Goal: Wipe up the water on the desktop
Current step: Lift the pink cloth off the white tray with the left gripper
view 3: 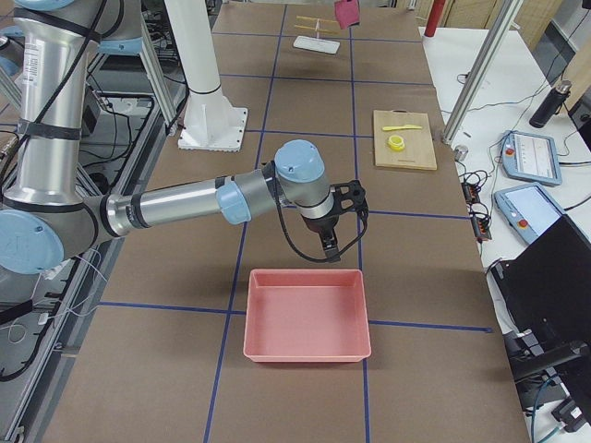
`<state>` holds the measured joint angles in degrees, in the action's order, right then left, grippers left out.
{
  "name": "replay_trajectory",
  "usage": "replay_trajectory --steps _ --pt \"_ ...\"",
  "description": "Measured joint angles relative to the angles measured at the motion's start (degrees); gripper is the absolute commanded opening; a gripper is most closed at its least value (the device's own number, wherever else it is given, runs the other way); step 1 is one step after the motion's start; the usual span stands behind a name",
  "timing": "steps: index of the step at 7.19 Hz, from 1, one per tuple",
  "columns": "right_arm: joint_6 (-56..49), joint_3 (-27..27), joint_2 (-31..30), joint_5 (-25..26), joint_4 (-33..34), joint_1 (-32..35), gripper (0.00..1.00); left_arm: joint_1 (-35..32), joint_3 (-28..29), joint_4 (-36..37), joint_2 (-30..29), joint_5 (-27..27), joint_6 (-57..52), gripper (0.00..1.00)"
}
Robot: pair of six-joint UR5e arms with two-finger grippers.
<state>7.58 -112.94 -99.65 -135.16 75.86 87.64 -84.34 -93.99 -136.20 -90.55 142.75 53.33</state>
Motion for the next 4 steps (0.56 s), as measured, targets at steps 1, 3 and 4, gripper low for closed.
replay_trajectory --steps 1,3,4 --pt "0.6 0.1 0.5 -1.3 -4.0 -1.5 0.99 0.8 -1.4 -0.1 -1.2 -1.2 6.5 0.00" --pt "4.1 0.4 2.4 -2.1 -11.9 -5.6 0.99 4.0 -3.9 -0.1 -4.1 -3.9 17.8 0.00" --pt "6.3 0.4 4.4 -2.1 -14.5 -7.9 0.99 6.7 -5.4 -0.1 -5.1 -6.3 22.9 0.00"
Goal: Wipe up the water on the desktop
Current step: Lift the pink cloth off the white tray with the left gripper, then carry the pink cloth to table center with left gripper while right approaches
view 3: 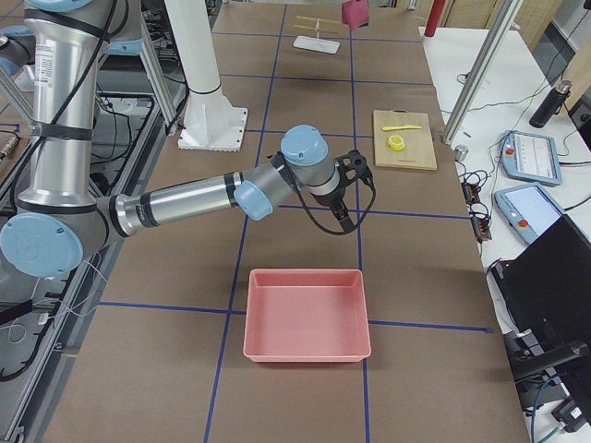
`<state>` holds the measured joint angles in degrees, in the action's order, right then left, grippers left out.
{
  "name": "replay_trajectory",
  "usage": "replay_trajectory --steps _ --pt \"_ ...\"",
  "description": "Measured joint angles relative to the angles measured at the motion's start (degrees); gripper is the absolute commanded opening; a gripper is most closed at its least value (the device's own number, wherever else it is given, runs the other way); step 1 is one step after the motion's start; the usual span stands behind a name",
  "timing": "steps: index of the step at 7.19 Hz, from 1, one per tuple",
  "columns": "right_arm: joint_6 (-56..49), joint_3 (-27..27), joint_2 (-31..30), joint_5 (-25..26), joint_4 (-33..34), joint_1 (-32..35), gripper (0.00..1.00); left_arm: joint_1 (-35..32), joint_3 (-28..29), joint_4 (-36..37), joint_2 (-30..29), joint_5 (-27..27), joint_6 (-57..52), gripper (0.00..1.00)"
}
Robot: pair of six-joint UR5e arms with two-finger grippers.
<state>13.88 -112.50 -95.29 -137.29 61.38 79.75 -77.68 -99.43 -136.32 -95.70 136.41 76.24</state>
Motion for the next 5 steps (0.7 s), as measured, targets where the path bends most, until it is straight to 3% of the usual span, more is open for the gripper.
replay_trajectory --steps 1,3,5 --pt "1.3 0.0 2.1 0.1 -2.2 -2.4 0.91 3.2 -1.8 0.0 -0.8 -3.0 5.1 0.00" --pt "2.9 -0.1 6.6 0.9 -5.4 -8.3 0.91 9.5 -3.9 0.2 -4.3 -8.2 14.4 0.00" --pt "8.7 -0.8 11.7 7.9 -6.5 -16.7 0.92 14.7 -4.1 0.3 -9.3 -10.1 21.3 0.00"
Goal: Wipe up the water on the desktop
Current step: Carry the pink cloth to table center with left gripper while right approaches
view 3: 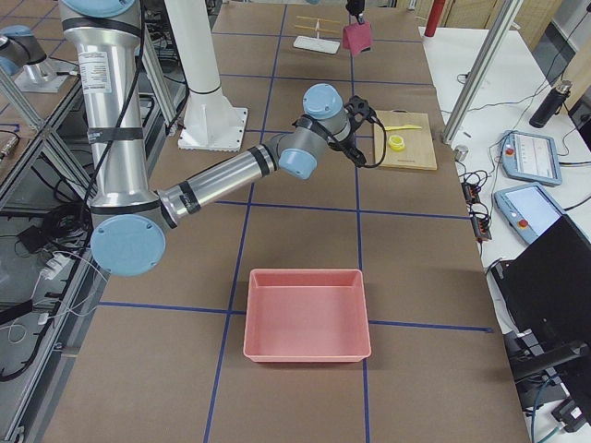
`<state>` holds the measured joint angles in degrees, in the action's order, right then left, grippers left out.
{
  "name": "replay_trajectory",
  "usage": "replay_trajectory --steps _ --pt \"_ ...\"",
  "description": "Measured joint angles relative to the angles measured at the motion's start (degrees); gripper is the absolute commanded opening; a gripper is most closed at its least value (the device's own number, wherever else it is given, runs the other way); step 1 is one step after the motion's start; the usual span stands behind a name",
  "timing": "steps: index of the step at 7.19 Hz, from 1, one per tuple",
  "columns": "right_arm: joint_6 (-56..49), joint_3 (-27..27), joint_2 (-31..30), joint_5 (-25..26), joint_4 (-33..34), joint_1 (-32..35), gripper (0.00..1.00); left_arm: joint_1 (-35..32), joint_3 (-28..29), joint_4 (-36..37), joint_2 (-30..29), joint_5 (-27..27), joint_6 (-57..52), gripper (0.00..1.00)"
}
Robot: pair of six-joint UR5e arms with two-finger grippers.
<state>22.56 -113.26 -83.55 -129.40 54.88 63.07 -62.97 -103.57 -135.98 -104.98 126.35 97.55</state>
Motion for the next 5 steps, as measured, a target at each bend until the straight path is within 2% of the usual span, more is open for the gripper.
replay_trajectory --steps 2,4,5 --pt "7.5 -0.3 5.1 12.0 -1.6 -9.7 0.92 5.3 0.1 3.3 -6.3 -2.1 7.4 0.00" --pt "9.3 -0.4 9.0 25.5 -1.9 -19.4 0.92 10.1 0.1 11.1 -13.8 -4.9 12.6 0.00" --pt "9.5 -0.2 11.1 32.7 -1.9 -24.4 0.92 12.9 0.2 12.7 -16.3 -7.1 14.4 0.00"
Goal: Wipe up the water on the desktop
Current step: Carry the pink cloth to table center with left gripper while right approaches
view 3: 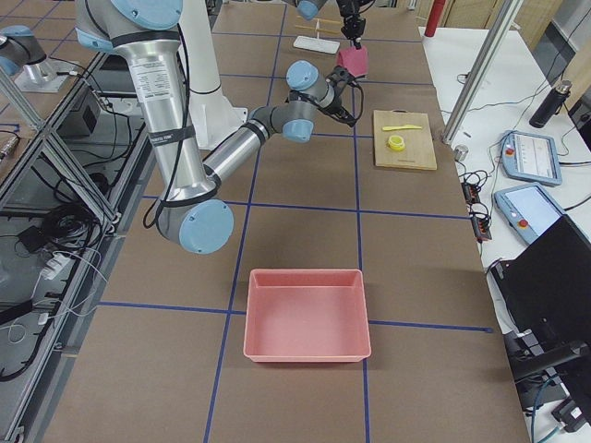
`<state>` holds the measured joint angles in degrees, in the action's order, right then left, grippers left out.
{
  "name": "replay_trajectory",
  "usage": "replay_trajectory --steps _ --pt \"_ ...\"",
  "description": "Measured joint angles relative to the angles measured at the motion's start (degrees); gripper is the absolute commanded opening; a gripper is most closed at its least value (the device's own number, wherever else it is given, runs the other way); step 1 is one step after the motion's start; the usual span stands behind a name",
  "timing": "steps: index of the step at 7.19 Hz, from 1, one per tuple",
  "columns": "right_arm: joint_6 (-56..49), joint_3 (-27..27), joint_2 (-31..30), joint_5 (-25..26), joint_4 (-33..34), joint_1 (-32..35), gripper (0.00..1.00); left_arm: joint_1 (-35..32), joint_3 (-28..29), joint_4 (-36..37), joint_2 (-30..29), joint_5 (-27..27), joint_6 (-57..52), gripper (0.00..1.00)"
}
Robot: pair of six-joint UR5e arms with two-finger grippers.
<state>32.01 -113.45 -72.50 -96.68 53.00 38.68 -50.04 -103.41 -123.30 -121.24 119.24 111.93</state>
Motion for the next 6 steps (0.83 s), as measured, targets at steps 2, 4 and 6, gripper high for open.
replay_trajectory --steps 2,4,6 --pt "0.1 0.4 3.0 10.5 0.1 -7.7 0.92 3.2 0.1 0.8 -3.6 -1.9 4.0 0.00" --pt "-0.3 0.6 4.5 18.3 0.3 -13.0 0.92 4.7 -0.1 0.8 -6.0 -2.2 7.2 0.00" --pt "-0.7 0.9 5.3 21.7 0.4 -14.9 0.92 5.9 -0.7 0.8 -7.2 -2.3 9.5 0.00"
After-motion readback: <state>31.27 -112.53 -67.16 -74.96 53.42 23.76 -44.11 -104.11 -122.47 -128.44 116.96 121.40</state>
